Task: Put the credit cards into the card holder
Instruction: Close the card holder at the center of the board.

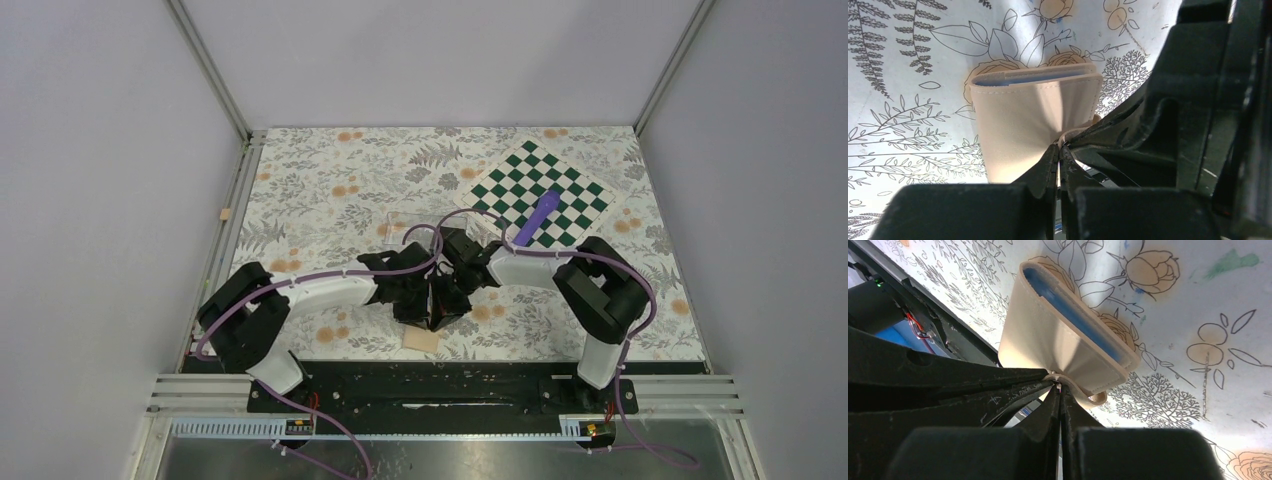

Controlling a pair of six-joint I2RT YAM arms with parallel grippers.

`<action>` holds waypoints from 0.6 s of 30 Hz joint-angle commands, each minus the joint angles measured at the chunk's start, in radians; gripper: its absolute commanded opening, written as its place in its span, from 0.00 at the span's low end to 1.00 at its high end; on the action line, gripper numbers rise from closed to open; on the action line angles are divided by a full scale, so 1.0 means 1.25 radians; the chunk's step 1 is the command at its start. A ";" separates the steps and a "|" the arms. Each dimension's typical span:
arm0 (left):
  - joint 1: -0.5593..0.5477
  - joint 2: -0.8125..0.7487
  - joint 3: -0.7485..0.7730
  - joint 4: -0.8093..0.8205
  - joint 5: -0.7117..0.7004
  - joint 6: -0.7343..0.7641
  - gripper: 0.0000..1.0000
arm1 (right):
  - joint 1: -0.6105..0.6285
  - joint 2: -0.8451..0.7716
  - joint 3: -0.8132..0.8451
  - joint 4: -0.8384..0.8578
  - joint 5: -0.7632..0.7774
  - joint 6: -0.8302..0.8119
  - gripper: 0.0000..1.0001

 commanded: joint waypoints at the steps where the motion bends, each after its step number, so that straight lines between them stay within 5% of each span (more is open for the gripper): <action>1: 0.003 0.038 0.010 -0.027 -0.053 0.011 0.00 | 0.030 0.038 0.036 -0.031 0.077 -0.010 0.00; 18: 0.002 0.082 -0.019 -0.057 -0.075 -0.035 0.00 | 0.105 0.132 0.047 -0.150 0.264 0.045 0.00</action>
